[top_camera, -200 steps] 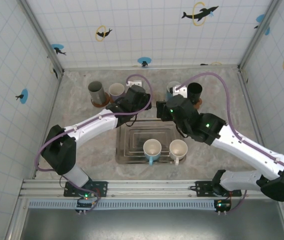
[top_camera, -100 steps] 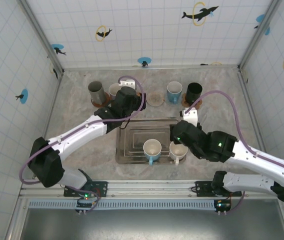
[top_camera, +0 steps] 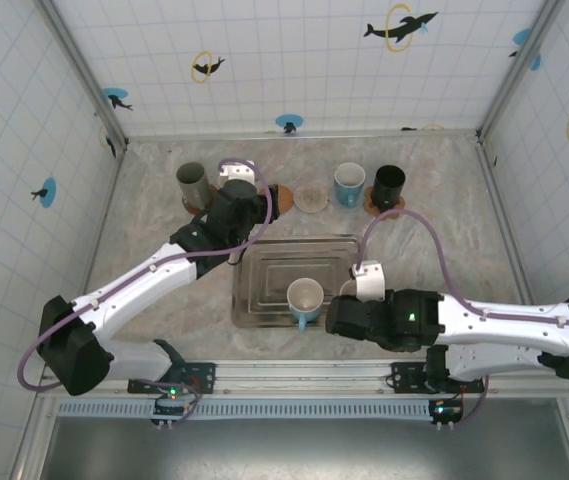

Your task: Place the cup by the coaster

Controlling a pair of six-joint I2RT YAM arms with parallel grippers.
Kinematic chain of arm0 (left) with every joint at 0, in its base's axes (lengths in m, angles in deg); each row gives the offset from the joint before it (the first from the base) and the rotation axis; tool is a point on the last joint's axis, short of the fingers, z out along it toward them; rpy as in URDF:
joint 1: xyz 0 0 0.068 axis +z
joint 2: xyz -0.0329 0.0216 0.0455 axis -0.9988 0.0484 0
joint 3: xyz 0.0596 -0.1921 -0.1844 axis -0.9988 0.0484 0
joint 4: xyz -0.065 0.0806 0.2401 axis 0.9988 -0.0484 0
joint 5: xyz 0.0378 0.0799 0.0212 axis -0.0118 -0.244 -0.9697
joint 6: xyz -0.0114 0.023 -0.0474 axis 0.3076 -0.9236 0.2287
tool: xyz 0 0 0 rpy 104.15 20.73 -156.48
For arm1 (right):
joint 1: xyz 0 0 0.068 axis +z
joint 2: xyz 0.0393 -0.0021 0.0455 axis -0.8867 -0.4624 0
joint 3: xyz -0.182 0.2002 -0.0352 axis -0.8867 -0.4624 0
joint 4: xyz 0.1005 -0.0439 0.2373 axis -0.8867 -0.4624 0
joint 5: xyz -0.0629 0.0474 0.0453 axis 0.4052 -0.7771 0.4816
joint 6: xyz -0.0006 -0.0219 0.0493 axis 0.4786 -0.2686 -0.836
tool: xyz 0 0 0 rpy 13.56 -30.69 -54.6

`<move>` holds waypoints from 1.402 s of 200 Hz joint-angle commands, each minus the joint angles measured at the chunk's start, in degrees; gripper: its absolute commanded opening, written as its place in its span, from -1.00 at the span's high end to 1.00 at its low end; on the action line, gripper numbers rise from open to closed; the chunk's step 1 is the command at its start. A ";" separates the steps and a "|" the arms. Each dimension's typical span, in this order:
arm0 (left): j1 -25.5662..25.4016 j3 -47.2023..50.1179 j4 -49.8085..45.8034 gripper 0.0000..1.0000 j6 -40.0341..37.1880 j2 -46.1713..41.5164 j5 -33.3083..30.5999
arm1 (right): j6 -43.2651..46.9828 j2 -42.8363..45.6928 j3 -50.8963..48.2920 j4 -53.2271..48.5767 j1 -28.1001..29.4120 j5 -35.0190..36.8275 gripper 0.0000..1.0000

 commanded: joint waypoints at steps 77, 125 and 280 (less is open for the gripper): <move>-0.40 0.50 -1.03 -0.41 -2.76 -0.19 -1.05 | -12.52 10.25 -15.37 9.40 -0.19 -2.73 -0.41; -0.40 2.22 1.42 -0.41 -2.70 -2.70 -0.02 | -11.54 7.81 -16.16 12.24 -0.27 -5.47 -0.41; -0.35 3.47 0.80 -0.41 -2.85 -3.76 -1.99 | -6.74 2.69 -18.76 18.64 -6.00 -8.80 0.05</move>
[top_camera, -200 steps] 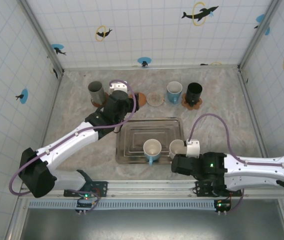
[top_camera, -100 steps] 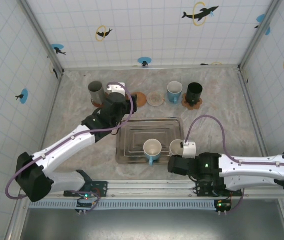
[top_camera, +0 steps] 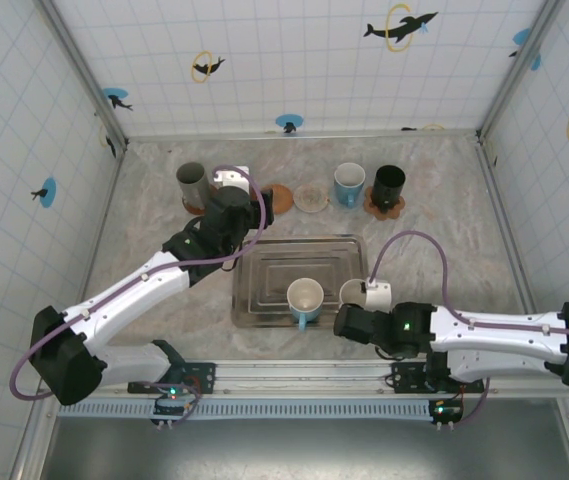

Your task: Place the cup by the coaster

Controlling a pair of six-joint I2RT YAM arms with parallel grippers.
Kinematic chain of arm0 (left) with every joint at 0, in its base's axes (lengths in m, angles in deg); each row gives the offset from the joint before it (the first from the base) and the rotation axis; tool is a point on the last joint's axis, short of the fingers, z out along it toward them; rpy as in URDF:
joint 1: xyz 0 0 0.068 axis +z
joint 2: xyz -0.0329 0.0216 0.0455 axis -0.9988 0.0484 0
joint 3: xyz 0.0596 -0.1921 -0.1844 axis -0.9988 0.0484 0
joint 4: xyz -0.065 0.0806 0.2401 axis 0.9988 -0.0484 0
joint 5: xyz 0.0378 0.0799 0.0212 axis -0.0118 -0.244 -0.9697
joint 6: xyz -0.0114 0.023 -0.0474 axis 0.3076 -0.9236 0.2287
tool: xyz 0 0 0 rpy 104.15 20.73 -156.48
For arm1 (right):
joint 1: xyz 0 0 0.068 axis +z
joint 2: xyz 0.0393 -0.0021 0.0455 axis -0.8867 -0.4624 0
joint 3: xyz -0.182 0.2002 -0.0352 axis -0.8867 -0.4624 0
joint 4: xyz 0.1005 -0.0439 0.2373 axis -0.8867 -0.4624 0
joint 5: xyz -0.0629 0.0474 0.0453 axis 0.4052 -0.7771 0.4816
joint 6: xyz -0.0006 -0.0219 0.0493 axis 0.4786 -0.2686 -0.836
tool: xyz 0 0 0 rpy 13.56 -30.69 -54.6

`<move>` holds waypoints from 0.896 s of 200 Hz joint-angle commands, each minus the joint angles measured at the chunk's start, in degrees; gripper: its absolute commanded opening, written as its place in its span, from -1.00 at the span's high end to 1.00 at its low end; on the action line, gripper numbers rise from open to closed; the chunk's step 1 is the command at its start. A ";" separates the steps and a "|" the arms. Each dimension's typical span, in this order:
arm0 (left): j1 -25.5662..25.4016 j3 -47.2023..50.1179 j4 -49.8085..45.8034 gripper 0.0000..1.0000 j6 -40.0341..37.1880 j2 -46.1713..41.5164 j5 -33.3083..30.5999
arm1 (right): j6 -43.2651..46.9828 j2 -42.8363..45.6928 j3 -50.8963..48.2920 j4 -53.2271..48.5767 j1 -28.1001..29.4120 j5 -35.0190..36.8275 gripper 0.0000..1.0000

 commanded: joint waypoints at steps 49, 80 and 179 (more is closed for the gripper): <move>-0.40 0.41 0.47 -0.41 -1.30 -0.06 -2.02 | 3.76 -4.56 0.24 2.54 -2.23 -1.33 0.20; -0.40 0.53 0.40 -0.41 -1.45 0.12 -2.30 | 4.90 -6.17 1.18 2.30 -2.64 -1.56 0.36; -0.40 0.43 -0.61 -0.41 -1.63 0.13 -3.68 | 6.80 -9.20 5.59 -2.43 -2.77 0.46 1.00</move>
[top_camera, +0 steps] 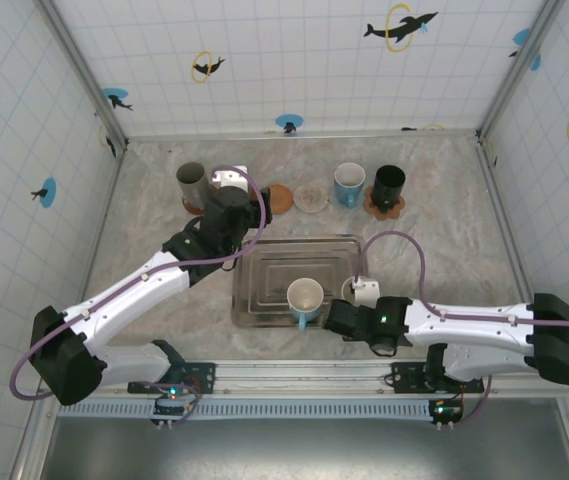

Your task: Place the cup by the coaster

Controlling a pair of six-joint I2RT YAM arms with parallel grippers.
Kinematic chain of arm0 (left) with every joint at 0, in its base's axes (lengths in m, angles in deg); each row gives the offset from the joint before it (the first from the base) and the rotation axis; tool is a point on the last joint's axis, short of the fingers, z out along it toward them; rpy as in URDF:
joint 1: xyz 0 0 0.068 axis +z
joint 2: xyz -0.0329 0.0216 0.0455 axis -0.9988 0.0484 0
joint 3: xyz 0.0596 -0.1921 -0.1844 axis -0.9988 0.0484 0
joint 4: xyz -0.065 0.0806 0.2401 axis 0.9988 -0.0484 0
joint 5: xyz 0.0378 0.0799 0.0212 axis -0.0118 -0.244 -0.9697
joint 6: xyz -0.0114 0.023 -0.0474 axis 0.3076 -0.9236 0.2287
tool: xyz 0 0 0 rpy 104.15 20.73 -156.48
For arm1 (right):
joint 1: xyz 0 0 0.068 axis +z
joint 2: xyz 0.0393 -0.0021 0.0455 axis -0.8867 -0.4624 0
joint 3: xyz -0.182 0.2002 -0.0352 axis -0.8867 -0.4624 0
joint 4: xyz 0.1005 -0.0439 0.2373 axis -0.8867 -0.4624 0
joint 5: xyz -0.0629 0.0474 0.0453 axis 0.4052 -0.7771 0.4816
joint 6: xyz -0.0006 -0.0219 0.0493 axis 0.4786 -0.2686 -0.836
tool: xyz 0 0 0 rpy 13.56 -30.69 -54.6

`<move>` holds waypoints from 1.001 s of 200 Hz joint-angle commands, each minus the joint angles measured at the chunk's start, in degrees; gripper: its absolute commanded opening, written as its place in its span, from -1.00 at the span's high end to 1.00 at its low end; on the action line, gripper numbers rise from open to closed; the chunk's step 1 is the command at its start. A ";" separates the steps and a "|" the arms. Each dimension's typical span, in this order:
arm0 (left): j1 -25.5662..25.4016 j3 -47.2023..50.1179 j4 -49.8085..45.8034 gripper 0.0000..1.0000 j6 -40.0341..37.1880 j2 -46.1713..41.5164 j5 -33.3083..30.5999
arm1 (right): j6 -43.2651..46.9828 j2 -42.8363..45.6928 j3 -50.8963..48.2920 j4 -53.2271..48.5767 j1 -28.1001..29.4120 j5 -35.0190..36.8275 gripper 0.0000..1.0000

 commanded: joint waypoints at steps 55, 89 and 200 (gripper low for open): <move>-0.40 1.07 -0.25 -0.41 -1.78 -0.41 -1.88 | 3.77 0.56 7.74 -6.83 -0.20 5.83 1.00; -0.40 1.41 -0.31 -0.41 -1.65 -0.74 -2.32 | 6.99 0.99 9.91 -7.99 -1.74 6.58 1.00; -0.42 0.85 -1.22 -0.40 -1.92 0.29 -4.26 | 27.81 -3.26 20.20 -4.31 -16.73 0.33 1.00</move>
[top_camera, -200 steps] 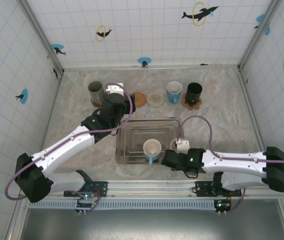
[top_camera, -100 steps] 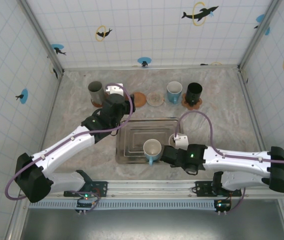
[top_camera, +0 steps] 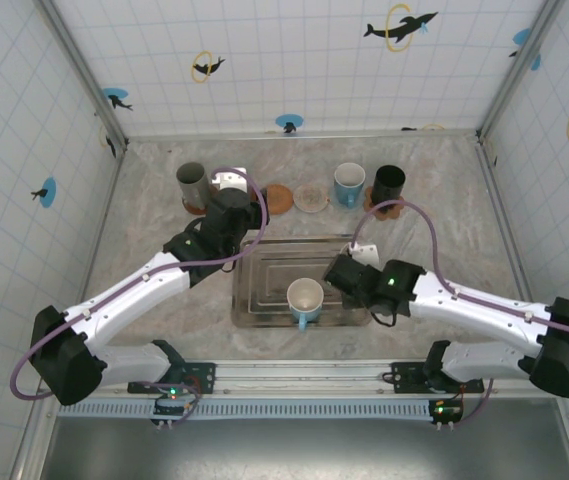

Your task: Place the cup by the coaster

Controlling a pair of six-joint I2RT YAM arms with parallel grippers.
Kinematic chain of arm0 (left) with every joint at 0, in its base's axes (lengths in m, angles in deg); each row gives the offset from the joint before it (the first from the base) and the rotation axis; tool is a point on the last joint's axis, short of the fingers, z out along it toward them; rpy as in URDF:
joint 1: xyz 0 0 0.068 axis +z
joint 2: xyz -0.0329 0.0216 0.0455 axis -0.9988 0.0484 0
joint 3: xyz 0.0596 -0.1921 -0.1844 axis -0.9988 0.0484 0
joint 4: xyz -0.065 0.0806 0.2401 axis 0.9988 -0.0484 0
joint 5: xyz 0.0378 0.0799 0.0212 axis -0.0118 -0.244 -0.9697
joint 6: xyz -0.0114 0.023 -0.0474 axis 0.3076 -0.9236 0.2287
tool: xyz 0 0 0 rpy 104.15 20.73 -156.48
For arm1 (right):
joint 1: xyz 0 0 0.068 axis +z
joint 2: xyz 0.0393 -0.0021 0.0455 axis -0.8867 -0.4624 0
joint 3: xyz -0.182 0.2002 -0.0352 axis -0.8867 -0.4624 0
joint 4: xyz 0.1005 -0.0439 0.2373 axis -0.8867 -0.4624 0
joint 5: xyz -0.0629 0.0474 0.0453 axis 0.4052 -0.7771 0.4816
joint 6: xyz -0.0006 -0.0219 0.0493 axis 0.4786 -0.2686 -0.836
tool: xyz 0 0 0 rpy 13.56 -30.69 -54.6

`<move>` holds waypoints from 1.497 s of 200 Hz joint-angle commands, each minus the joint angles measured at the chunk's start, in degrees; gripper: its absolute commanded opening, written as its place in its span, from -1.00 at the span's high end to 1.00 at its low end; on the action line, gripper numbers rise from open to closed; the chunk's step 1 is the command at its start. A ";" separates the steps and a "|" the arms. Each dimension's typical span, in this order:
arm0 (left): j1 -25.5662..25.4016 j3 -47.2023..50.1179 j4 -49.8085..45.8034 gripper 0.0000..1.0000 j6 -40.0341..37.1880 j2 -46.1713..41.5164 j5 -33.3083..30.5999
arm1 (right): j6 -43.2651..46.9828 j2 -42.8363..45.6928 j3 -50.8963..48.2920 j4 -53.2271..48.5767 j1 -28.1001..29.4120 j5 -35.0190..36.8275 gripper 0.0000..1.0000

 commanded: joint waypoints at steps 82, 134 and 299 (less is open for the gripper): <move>-0.31 0.99 -1.77 -0.38 -0.05 -0.67 -3.80 | 20.95 -14.57 18.14 7.08 -13.02 -5.32 1.00; -0.22 1.98 -1.27 -0.37 -0.17 -1.36 -4.66 | 25.55 -24.41 28.32 8.63 -16.90 -9.02 1.00; 2.32 3.53 -1.28 -0.35 0.13 -1.64 -4.26 | 31.17 -52.17 55.60 6.71 -24.24 -12.61 1.00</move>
